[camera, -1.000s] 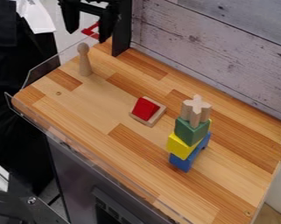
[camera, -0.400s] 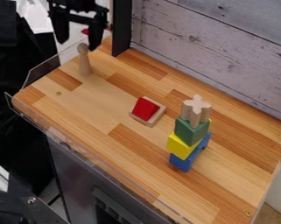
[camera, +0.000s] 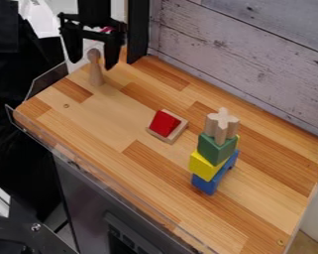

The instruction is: Placed the cylinder with sphere on top on the tower

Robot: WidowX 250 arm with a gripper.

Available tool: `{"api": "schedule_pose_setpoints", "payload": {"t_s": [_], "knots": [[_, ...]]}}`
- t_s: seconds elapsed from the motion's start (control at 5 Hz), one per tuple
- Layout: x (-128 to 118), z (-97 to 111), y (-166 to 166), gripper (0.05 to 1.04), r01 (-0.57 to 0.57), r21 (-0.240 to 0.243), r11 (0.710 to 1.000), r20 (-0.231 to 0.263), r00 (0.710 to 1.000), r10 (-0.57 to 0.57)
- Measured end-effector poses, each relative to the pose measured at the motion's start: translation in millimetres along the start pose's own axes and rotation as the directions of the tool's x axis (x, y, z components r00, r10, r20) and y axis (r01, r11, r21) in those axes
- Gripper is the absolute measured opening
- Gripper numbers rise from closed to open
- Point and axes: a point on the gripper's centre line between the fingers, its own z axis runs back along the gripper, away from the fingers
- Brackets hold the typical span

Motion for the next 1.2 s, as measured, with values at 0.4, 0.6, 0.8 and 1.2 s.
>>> {"api": "schedule_pose_setpoints", "payload": {"t_s": [0.4, 0.6, 0.8, 1.2], "knots": [[2.8, -9.6, 1.9, 0.395, -0.018, 0.009, 1.0, -0.023, 1.0, 0.018], [0.4, -3.1, -1.7, 0.342, -0.011, 0.036, 0.999, -0.023, 1.0, 0.012], [-28.7, 36.4, -43.8, 0.341, 0.104, 0.085, 0.991, 0.016, 0.994, -0.106], [-100.4, 99.0, -130.7, 0.342, 0.353, 0.117, 0.928, 0.047, 0.932, -0.36]]}}
